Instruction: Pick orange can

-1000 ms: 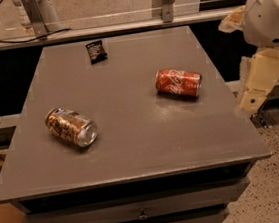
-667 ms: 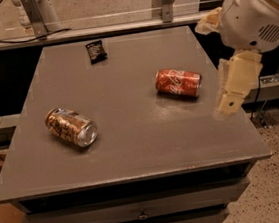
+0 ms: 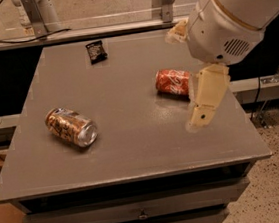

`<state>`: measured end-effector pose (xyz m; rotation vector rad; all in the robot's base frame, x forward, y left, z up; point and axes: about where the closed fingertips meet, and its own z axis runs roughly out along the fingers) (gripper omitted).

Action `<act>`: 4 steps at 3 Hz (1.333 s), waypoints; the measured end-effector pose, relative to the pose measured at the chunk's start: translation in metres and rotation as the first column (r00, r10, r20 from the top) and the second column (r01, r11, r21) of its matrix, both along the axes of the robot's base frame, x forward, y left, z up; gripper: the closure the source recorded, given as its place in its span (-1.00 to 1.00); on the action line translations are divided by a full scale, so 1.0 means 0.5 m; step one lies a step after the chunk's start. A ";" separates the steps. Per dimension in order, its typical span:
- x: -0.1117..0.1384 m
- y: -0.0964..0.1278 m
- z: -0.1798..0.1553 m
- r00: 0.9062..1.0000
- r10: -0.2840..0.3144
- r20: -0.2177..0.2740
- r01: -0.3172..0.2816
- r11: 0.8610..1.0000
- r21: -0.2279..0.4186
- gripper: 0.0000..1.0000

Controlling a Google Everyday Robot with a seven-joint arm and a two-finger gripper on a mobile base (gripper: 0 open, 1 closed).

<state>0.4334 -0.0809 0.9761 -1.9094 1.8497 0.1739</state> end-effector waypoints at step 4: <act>0.051 0.232 -0.119 0.976 0.218 0.020 -0.218 0.976 -0.013 -1.00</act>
Offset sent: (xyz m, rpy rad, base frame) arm 0.0178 0.0720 -0.0417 0.0266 -0.0326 0.2746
